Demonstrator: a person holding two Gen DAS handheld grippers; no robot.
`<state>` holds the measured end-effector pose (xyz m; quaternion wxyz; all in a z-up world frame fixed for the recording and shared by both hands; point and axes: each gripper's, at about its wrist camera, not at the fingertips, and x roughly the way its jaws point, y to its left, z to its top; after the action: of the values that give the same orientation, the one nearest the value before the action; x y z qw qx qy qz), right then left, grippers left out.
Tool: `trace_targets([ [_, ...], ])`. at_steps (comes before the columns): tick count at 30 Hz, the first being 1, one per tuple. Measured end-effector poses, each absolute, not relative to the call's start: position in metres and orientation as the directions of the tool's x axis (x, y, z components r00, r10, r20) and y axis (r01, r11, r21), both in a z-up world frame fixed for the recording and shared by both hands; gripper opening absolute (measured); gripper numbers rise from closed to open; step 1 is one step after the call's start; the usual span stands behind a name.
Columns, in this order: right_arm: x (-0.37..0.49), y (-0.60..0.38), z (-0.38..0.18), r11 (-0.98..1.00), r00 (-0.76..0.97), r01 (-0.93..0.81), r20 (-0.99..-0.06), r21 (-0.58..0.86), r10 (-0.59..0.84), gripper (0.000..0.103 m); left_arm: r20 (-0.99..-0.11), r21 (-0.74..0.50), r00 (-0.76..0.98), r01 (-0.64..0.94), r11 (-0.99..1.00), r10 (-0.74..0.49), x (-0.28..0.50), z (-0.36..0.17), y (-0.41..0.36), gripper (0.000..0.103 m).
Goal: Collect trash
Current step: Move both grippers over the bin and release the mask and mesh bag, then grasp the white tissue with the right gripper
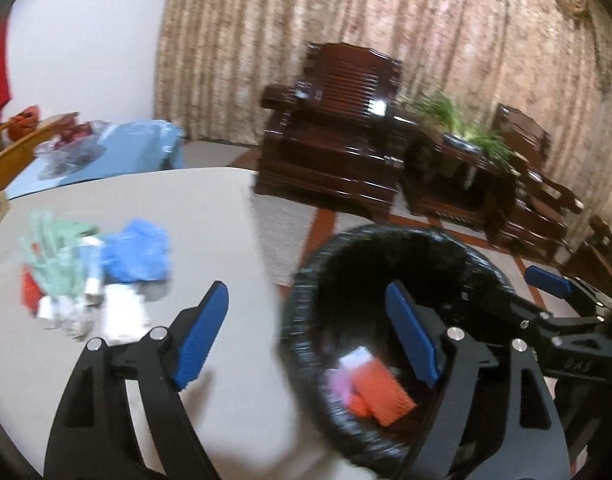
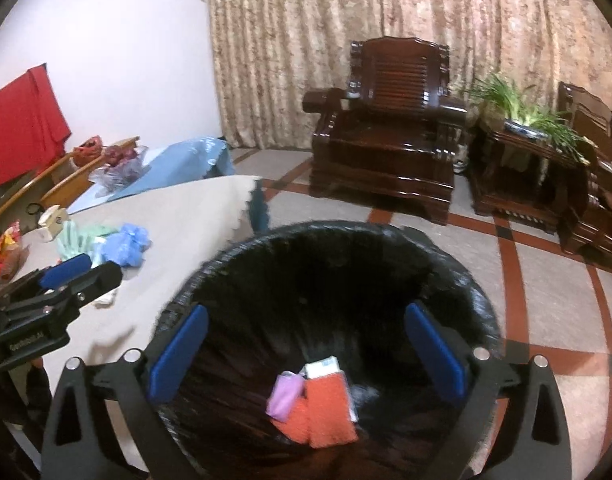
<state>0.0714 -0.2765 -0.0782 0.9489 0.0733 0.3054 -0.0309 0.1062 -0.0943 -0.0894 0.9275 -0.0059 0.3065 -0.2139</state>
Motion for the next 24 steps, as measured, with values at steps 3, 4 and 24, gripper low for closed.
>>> trace_targets([
  [3, 0.084, -0.255, -0.073, 0.99, 0.823, 0.049, -0.567, 0.131, 0.034, 0.097, -0.558, -0.125, 0.758, 0.326, 0.937, -0.338, 0.107, -0.086, -0.063, 0.08],
  [4, 0.089, -0.245, -0.071, 0.991, 0.827, 0.026, -0.56, 0.132, 0.053, 0.097, -0.556, -0.118, 0.768, 0.305, 0.945, -0.317, 0.108, -0.085, -0.052, 0.08],
  [24, 0.186, -0.081, -0.107, 0.957, 0.757, -0.262, -0.587, 0.126, 0.285, 0.097, -0.593, -0.063, 0.805, -0.035, 0.997, -0.009, 0.12, -0.105, 0.098, 0.08],
])
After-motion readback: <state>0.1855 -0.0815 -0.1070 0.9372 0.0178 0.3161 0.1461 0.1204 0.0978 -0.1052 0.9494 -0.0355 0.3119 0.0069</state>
